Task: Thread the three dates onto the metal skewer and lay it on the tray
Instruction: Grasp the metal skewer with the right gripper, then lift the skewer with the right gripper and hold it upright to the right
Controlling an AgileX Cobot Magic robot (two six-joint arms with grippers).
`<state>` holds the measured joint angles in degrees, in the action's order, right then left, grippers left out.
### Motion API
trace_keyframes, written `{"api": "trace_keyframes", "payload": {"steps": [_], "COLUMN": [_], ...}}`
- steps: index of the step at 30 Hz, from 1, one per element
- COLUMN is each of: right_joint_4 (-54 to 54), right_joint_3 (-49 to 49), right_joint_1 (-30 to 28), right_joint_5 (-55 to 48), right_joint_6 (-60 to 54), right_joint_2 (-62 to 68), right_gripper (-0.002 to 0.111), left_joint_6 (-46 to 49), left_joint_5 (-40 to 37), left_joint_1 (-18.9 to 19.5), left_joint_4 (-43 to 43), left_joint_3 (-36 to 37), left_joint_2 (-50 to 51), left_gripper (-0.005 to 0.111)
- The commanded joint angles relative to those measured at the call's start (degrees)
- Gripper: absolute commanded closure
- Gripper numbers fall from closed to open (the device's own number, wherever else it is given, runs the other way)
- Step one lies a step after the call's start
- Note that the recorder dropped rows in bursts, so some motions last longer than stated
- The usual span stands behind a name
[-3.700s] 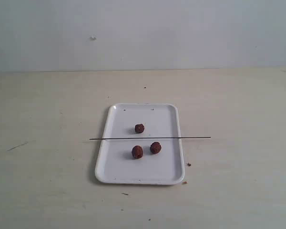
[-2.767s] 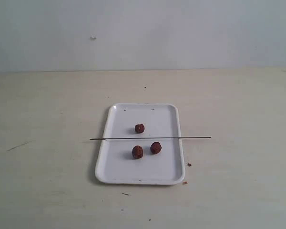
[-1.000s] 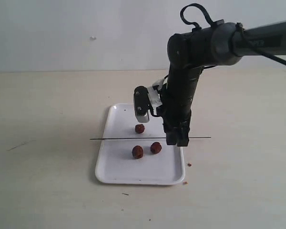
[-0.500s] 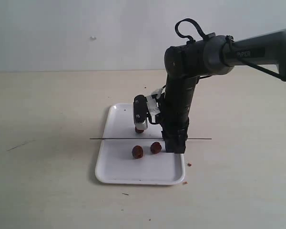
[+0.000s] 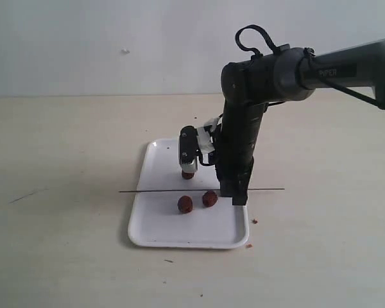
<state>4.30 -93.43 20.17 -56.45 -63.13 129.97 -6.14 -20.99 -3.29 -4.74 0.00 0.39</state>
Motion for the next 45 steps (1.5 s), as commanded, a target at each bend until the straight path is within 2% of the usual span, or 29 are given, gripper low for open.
{"api": "trace_keyframes", "payload": {"steps": [1,7,16,19,22,28,33,40,42,45], "right_joint_4": [-0.83,0.06,1.88,3.16,3.05,3.05,-0.65,-5.71,-2.44,5.34], "right_joint_3": [-0.27,-0.27,-0.27,-0.27,-0.13,-0.01,0.26,11.40,17.12,26.18], "right_joint_1": [0.02,0.15,0.15,0.15,0.15,0.15,0.02,-0.10,-1.51,-2.62], "right_joint_5": [3.11,1.46,-12.55,-13.51,-13.51,-13.51,-13.51,-13.51,-5.26,8.54], "right_joint_6": [1.76,1.76,2.41,7.26,17.98,31.02,45.37,45.37,46.71,46.71], "right_joint_2": [0.28,-3.03,-9.15,-11.31,-14.09,-18.39,-24.79,-37.18,-40.66,-42.49], "right_gripper": [0.108,0.108,0.108,0.108,0.108,0.108,0.108,0.108,0.108,0.108], "left_joint_6": [-0.11,-0.11,-0.11,-0.11,-0.11,-0.11,-0.11,0.68,3.36,3.36], "left_joint_5": [0.47,0.47,0.47,0.47,0.47,0.47,0.47,0.59,2.33,4.33], "left_joint_1": [0.12,0.12,0.12,0.12,0.12,0.12,0.12,0.12,0.12,0.12], "left_joint_4": [0.35,0.35,0.35,0.35,0.35,0.35,0.35,-0.07,-6.52,-9.91], "left_joint_3": [0.00,0.00,0.00,0.00,0.00,0.00,0.00,0.00,0.00,0.00], "left_joint_2": [-0.39,-0.39,-0.39,-0.39,-0.39,-0.39,-0.39,-0.39,-0.39,-0.39], "left_gripper": [0.107,0.107,0.107,0.107,0.107,0.107,0.107,0.107,0.107,0.107]}}
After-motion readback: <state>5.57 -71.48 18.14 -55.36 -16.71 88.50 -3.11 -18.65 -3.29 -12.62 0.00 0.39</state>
